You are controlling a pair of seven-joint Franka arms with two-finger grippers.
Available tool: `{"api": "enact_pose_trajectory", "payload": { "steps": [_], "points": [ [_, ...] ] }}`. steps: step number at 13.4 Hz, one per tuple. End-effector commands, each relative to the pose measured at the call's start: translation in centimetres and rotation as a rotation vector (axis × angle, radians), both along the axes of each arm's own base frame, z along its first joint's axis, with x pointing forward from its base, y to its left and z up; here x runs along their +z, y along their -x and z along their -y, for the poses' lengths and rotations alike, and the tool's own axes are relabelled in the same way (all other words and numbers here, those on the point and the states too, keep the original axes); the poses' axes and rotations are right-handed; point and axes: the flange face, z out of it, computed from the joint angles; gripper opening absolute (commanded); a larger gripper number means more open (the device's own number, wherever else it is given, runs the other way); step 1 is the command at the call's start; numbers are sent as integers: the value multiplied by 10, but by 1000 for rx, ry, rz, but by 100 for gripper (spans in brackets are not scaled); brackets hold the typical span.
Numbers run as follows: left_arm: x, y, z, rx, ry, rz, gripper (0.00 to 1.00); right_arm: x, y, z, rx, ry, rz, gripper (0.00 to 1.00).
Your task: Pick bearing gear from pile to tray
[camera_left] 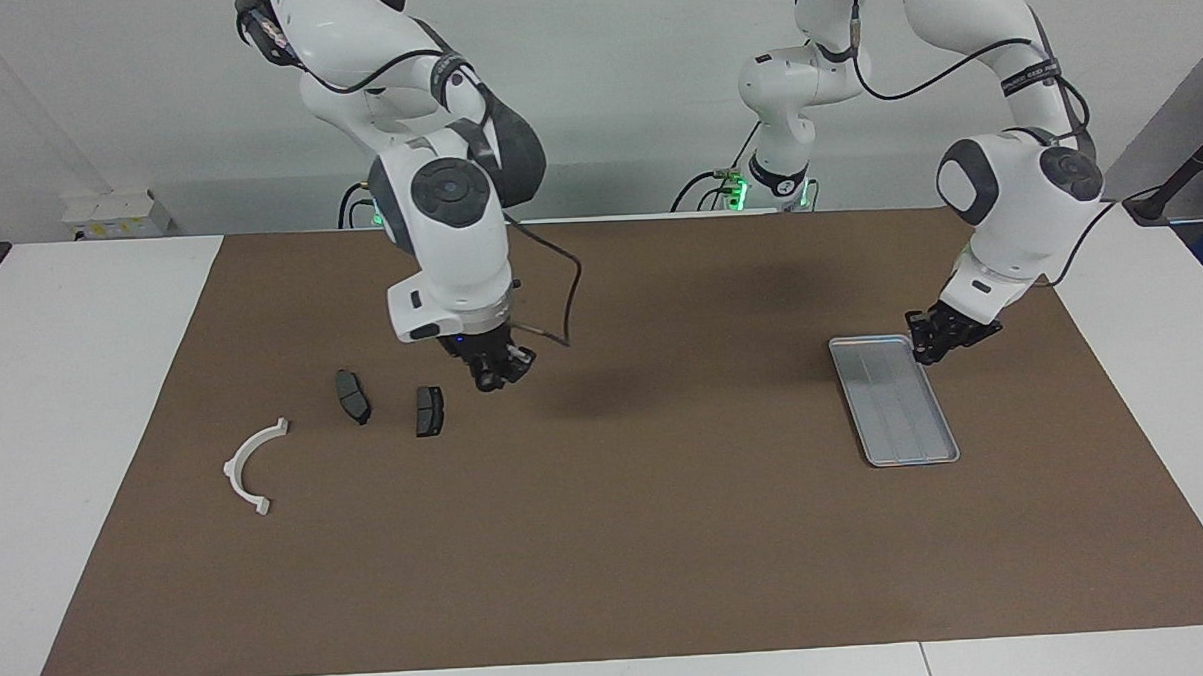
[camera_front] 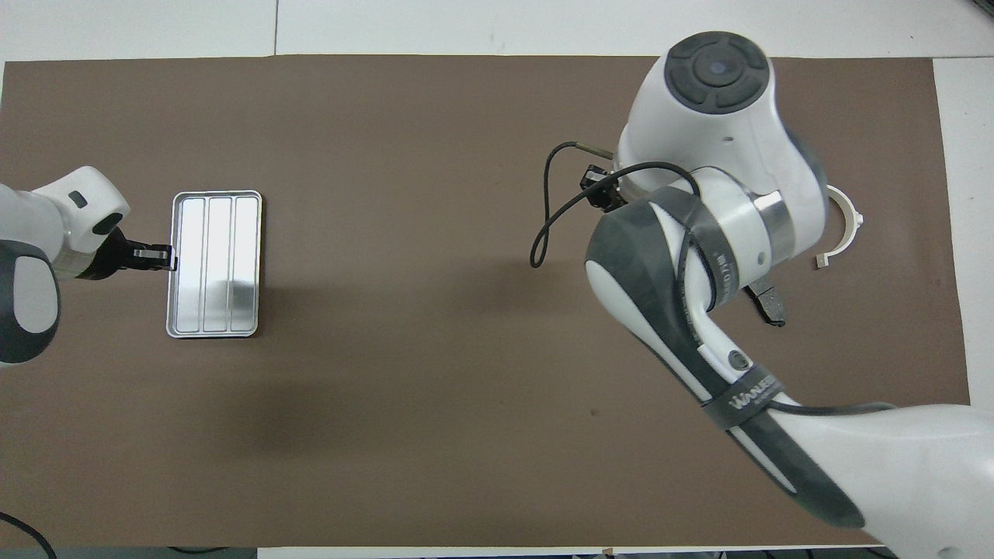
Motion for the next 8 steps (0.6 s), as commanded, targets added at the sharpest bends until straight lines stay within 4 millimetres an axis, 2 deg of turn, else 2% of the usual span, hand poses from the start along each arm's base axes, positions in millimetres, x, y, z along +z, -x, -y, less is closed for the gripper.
{"api": "enact_pose_trajectory", "payload": {
  "steps": [1,4,6,8],
  "points": [
    [-12,24,6,13,1,25,0,-31,14,-53,-114,-55,31,0],
    [-33,29,8,19,-1,38,0,-66,28,-90,-158,-85,48,0],
    [-42,32,8,21,-3,58,0,-111,35,-126,-177,-82,70,0],
    [-49,32,10,18,-3,57,0,-149,34,-138,-183,-57,111,0]
  ]
}}
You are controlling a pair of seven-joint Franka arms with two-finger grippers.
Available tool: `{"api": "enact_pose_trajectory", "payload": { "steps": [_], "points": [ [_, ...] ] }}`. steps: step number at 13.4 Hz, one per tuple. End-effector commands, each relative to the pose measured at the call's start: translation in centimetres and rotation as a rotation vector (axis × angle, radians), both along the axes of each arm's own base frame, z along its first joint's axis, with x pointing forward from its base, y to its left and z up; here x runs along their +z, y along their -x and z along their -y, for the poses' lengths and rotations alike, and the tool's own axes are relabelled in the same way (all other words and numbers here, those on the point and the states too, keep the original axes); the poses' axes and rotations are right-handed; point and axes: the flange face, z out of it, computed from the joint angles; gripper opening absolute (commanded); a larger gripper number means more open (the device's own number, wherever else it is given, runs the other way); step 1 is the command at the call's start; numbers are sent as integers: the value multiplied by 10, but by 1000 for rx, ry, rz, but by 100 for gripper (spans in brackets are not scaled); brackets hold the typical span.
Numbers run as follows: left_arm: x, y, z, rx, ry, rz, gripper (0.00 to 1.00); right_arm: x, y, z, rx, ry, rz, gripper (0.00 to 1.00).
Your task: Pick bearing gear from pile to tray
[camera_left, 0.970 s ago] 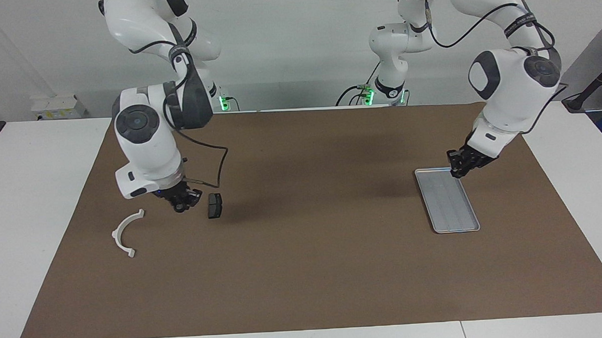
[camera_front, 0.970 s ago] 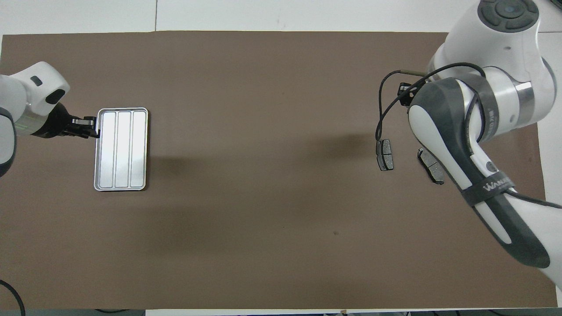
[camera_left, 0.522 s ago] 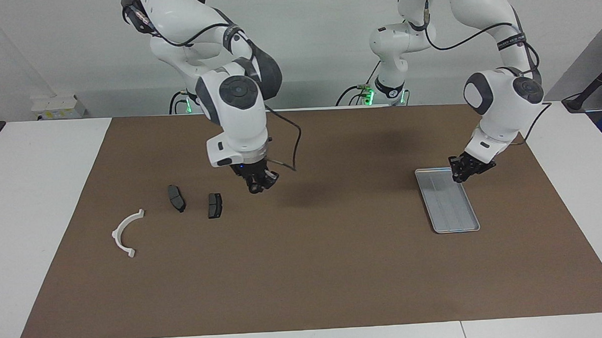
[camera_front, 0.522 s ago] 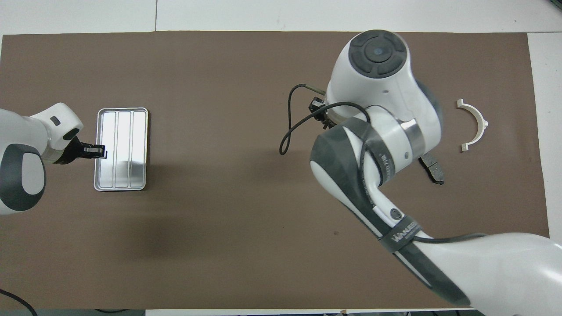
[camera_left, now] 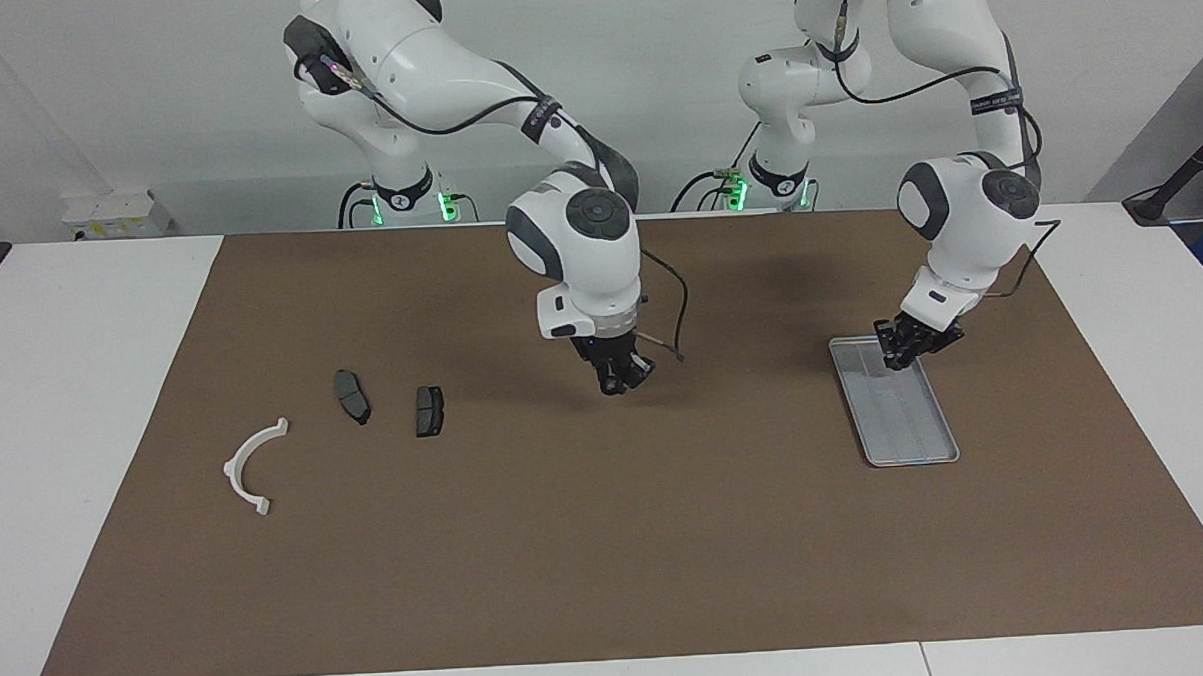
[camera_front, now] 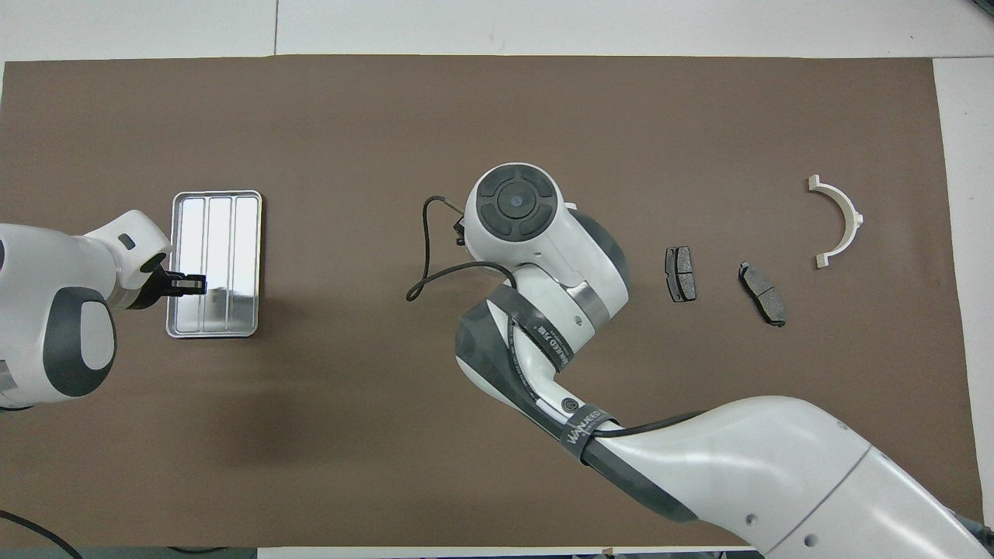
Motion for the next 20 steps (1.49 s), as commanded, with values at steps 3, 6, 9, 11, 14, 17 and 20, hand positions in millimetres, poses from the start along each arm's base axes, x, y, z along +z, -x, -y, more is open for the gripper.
{"api": "enact_pose_trajectory", "payload": {
  "steps": [3,6,9,11,14,17,20],
  "points": [
    [-11,7,5,17,4,8,0,-51,-4,-20,-15,-21,48,0],
    [-20,7,5,35,4,12,0,-52,-3,-20,-15,-22,50,0],
    [-22,8,9,27,4,9,0,-53,-4,-18,-19,-17,46,55],
    [-26,8,10,26,4,9,0,-47,-8,-14,-29,3,37,100],
    [-31,9,10,27,4,9,0,-12,-42,19,-54,35,34,100],
    [-31,8,16,13,4,10,27,36,-68,84,38,70,30,100],
    [-15,0,22,-4,7,-14,91,86,-84,165,234,64,-9,100]
  ]
}}
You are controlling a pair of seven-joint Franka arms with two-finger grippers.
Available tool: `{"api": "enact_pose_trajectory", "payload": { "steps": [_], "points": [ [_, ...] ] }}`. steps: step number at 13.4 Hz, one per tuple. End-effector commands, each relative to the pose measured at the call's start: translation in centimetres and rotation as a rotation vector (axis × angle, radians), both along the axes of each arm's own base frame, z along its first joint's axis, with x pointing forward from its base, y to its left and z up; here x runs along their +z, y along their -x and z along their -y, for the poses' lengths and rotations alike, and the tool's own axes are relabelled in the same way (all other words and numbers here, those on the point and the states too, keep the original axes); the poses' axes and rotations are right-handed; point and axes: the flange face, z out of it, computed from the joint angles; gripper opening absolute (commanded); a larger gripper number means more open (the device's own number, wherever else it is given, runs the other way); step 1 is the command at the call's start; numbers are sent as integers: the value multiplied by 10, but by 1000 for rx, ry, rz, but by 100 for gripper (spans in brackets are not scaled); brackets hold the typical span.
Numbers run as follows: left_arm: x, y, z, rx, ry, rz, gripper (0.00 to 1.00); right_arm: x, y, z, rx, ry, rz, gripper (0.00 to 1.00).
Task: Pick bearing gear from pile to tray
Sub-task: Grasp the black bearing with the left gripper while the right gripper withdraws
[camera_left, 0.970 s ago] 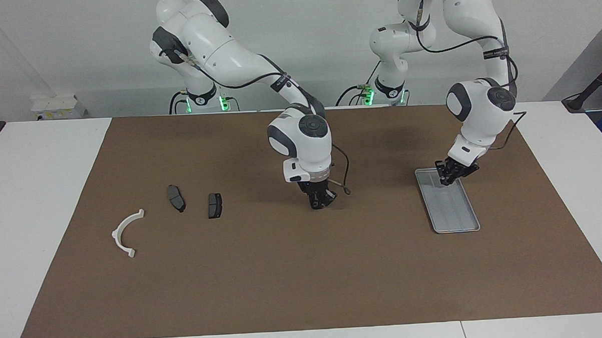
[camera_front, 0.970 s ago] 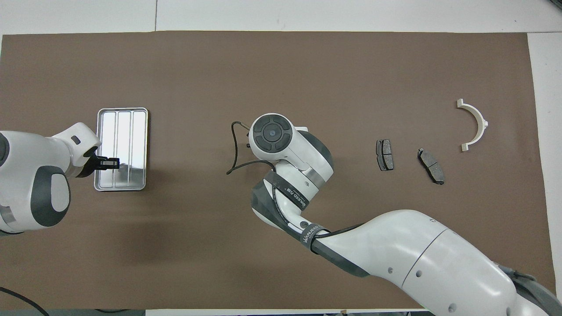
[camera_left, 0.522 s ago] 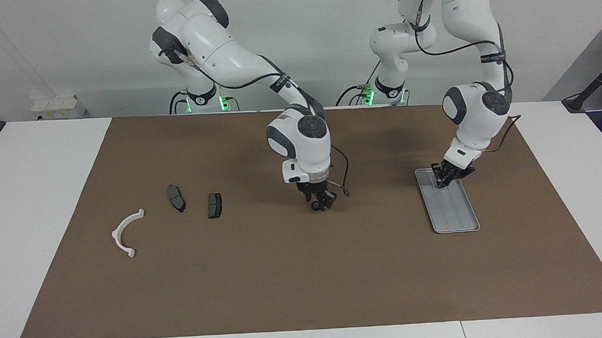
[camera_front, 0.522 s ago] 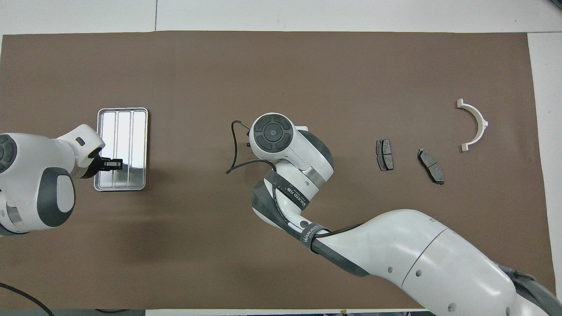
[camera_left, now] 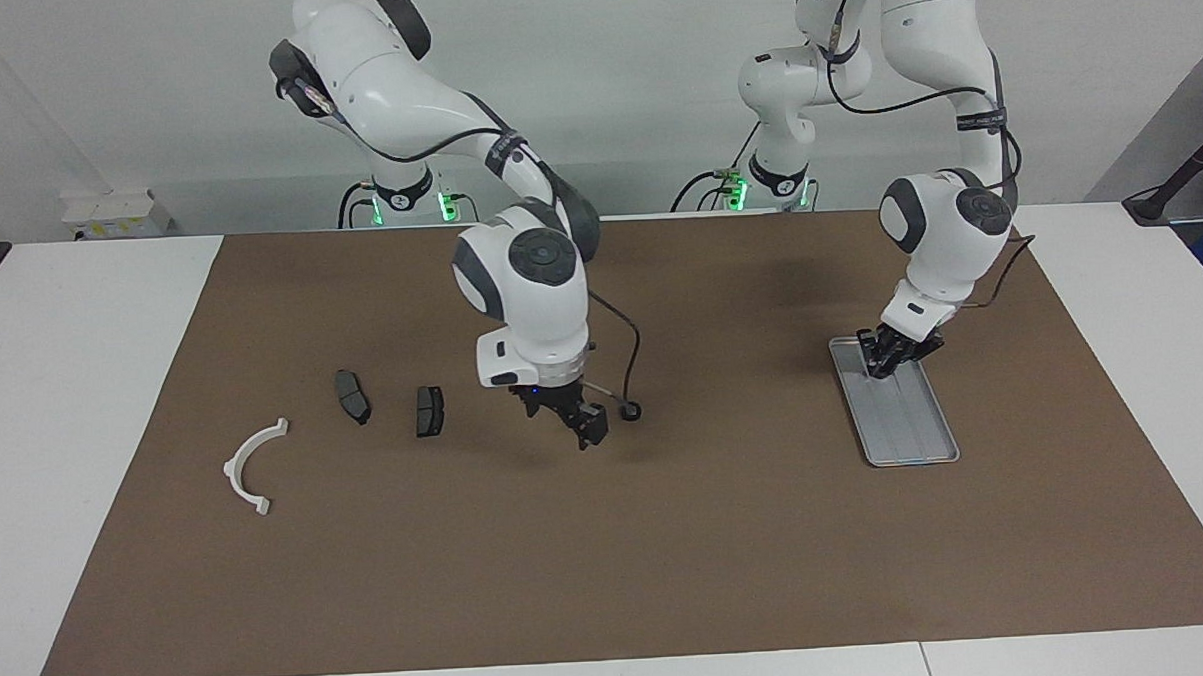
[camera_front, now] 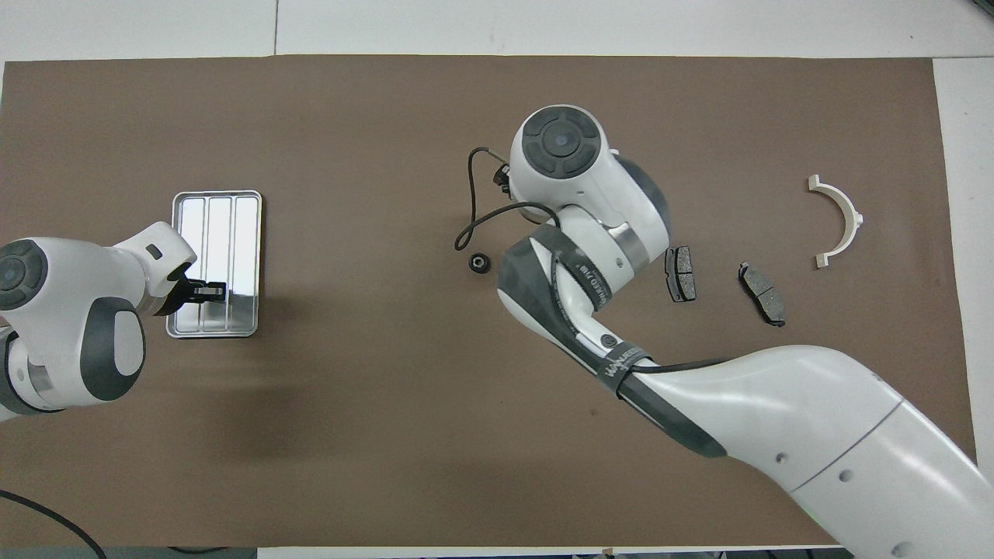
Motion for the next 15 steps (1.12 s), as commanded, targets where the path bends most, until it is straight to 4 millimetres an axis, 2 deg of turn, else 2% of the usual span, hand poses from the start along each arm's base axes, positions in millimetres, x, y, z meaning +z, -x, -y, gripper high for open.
{"api": "enact_pose_trajectory", "payload": {
  "steps": [1,2,3,4,5,7,9,11,12,13,15],
  "points": [
    [36,-12,20,-14,9,-32,93,39,-5,71,202,16,-43,100],
    [63,-20,43,30,13,-68,93,47,-11,104,278,26,-48,100],
    [90,-30,77,91,14,-76,93,51,-14,129,343,34,-59,100],
    [105,-34,125,156,16,-69,93,54,-18,153,392,39,-63,100],
    [110,-32,171,229,4,-47,93,56,-21,173,430,39,-66,100],
    [124,-23,239,316,-14,21,93,60,-22,207,476,45,-77,100],
    [119,-7,305,351,-1,23,93,64,-22,228,485,48,-80,100],
    [82,-11,378,391,-18,9,93,64,-22,231,496,49,-83,100],
    [67,-19,401,413,-19,20,93,63,-22,232,495,48,-84,100],
    [57,-24,410,420,-23,24,93,64,-22,232,496,51,-83,100],
    [54,-20,422,405,2,43,93,65,-21,231,498,50,-85,100]
  ]
}}
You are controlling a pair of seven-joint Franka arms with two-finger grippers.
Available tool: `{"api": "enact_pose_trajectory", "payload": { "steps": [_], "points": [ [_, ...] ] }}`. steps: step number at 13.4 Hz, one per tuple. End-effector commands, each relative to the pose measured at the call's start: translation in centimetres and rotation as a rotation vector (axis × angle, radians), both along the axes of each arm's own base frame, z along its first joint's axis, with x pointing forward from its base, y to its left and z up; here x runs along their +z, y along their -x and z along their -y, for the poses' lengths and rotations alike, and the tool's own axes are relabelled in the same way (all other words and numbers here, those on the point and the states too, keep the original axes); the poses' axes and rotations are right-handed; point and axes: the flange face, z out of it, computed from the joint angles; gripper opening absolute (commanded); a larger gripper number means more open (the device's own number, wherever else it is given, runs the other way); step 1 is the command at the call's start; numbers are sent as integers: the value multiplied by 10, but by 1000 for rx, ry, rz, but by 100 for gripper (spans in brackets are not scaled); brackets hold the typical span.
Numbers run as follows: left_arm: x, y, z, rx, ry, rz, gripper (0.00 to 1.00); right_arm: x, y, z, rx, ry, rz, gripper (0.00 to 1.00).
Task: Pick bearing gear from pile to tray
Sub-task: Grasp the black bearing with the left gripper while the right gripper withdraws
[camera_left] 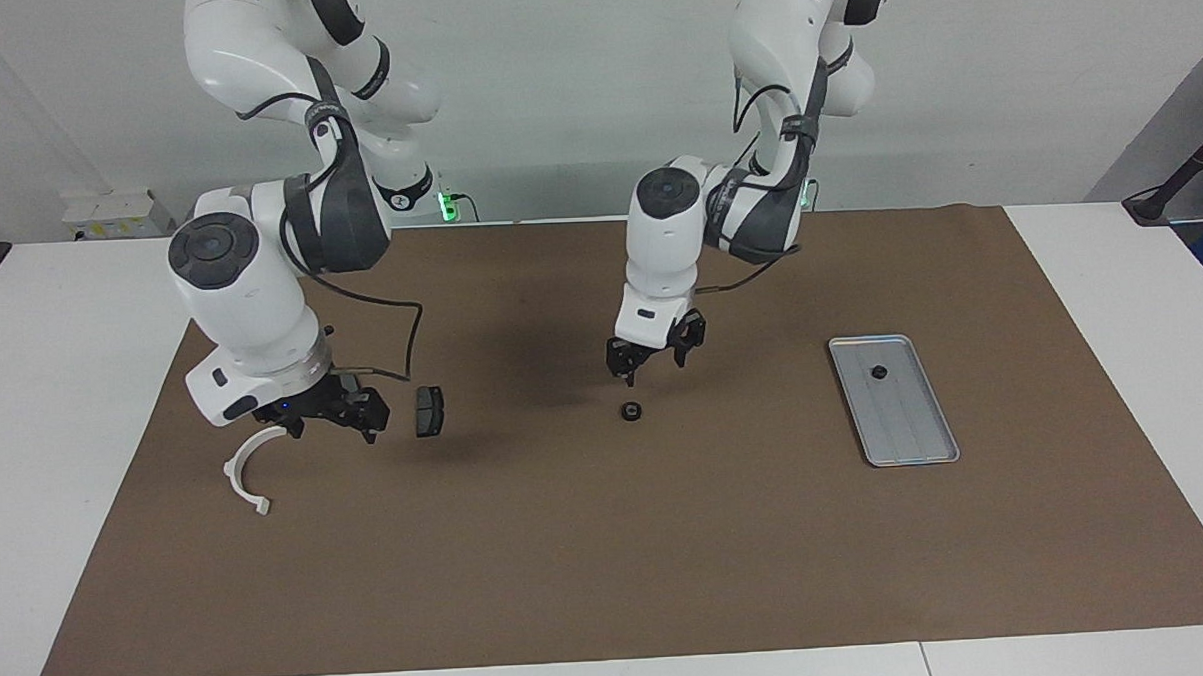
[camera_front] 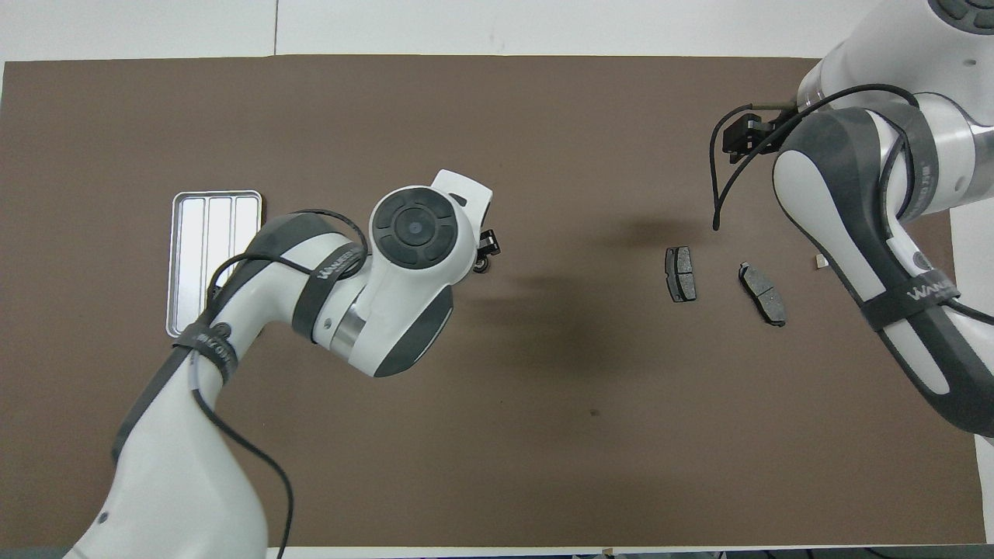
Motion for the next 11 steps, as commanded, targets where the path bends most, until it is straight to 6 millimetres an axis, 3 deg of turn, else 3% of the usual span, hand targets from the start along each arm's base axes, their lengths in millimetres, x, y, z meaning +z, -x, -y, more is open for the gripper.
{"api": "enact_pose_trajectory", "payload": {
  "steps": [1,5,8,11],
  "points": [
    [-1,-15,7,9,12,52,92,6,9,0,27,0,-16,100],
    [-19,-17,-2,14,34,81,92,25,16,5,103,14,-2,100],
    [-41,-5,-5,6,19,58,92,45,39,12,123,25,0,100],
    [-50,6,-7,-2,3,38,91,63,65,32,125,-17,-1,100]
  ]
}}
